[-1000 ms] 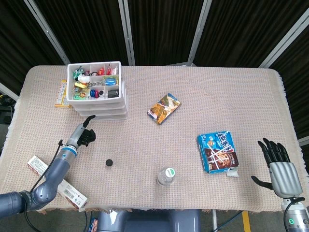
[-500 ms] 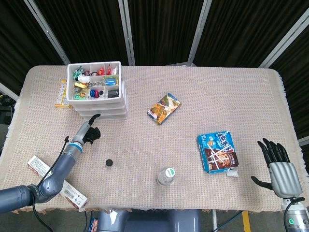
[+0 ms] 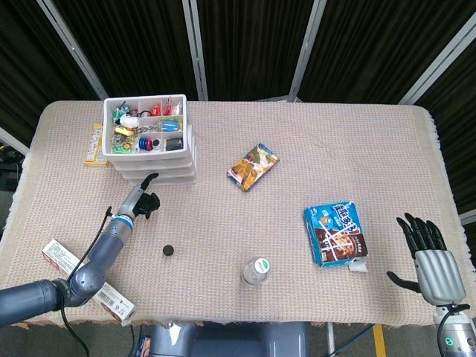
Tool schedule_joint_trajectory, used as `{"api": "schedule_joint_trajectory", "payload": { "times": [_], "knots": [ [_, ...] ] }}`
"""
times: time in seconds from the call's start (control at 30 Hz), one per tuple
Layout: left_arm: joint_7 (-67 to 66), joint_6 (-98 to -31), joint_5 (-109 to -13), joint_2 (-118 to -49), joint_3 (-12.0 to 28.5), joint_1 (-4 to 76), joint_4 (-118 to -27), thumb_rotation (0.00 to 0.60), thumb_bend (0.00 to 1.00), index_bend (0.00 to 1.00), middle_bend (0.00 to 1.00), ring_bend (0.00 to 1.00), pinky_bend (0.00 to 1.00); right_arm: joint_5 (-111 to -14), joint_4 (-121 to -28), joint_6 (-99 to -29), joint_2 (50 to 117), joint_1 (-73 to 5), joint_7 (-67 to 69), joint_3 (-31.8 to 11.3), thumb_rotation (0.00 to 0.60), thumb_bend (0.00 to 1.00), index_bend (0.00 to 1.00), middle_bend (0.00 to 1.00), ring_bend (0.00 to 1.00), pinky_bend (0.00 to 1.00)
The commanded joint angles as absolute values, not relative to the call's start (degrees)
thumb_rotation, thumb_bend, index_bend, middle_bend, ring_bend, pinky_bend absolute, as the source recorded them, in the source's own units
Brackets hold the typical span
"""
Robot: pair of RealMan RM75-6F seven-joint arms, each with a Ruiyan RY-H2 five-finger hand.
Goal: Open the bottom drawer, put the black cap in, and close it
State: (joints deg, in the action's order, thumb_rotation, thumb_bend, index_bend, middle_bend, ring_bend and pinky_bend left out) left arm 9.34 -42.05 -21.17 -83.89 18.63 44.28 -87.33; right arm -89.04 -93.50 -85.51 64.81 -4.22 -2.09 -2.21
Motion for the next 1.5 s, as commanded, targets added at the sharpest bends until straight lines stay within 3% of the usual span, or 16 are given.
{"api": "schedule_joint_trajectory", "payload": {
  "times": [0.03, 0.2, 0.93, 1.2, 1.5],
  "knots": [
    [9.61, -41.99, -19.41, -84.35, 19.31, 44.78, -86.63, 0.600, 0.88, 0.06, 0.91, 0.86, 0.77, -89.22, -93.33, -85.66, 64.84, -4.22, -2.25, -2.21, 0.600, 0.00, 0.04, 0.00, 0.00, 0.00],
    [9.96, -41.48, -17.36, -84.46, 20.19, 45.25, -86.28, 0.600, 0.88, 0.12, 0.92, 0.86, 0.77, -89.33, -93.25, -85.76, 64.87, -4.19, -2.24, -2.19, 0.600, 0.00, 0.04, 0.00, 0.00, 0.00],
    [11.60, -40.90, -18.27, -86.25, 22.11, 45.31, -85.11, 0.600, 0.88, 0.13, 0.92, 0.86, 0.77, -89.24, -93.44, -85.66, 64.82, -4.14, -2.12, -2.13, 0.600, 0.00, 0.04, 0.00, 0.00, 0.00],
    [11.54, -39.71, -18.17, -86.69, 22.18, 45.79, -84.36, 0.600, 0.88, 0.23, 0.92, 0.86, 0.77, -89.33, -93.52, -85.61, 64.81, -4.14, -2.11, -2.05, 0.600, 0.00, 0.04, 0.00, 0.00, 0.00],
    [12.59, -38.36, -19.19, -87.13, 22.30, 45.42, -83.59, 0.600, 0.88, 0.24, 0.92, 0.86, 0.77, -89.59, -93.68, -85.68, 64.83, -4.08, -2.41, -1.89, 0.600, 0.00, 0.04, 0.00, 0.00, 0.00]
  ]
}}
